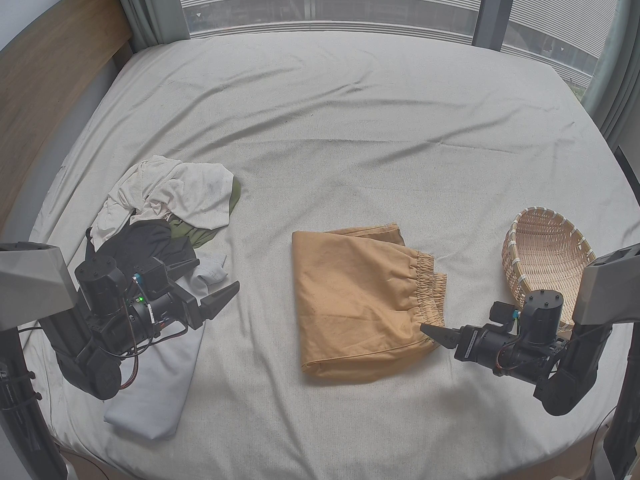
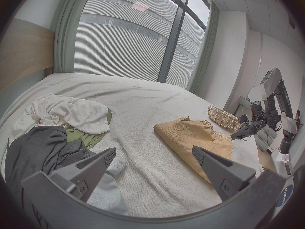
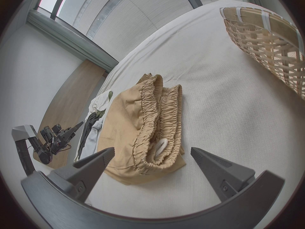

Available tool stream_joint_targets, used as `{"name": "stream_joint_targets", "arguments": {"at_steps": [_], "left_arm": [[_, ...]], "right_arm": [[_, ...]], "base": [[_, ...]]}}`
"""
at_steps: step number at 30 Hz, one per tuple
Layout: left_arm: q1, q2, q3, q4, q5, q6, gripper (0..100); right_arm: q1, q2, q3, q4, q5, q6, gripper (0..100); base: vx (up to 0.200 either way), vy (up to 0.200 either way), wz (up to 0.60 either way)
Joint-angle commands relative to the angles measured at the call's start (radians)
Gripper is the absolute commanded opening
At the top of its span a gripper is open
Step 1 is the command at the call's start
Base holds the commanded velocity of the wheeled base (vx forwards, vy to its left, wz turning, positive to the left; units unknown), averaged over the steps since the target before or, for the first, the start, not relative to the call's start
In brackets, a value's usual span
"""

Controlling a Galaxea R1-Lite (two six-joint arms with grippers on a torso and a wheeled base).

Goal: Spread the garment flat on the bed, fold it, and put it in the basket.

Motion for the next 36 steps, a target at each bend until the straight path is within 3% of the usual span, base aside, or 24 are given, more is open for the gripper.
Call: {"name": "stream_joint_targets", "arguments": {"at_steps": [1,36], "left_arm": [[0.001,0.002,0.0,-0.004,0.0,0.0,100],[0.006,0.0,0.003,-0.004,0.0,0.0,100]], "right_arm": [[0.01,0.076,-0.013,-0.018,0.001,0.003,100],[0.082,0.106,-0.113,-0.02,0.009,0.051,100]], "base": [[0.0,0.0,0.0],[0.0,0.0,0.0]]}}
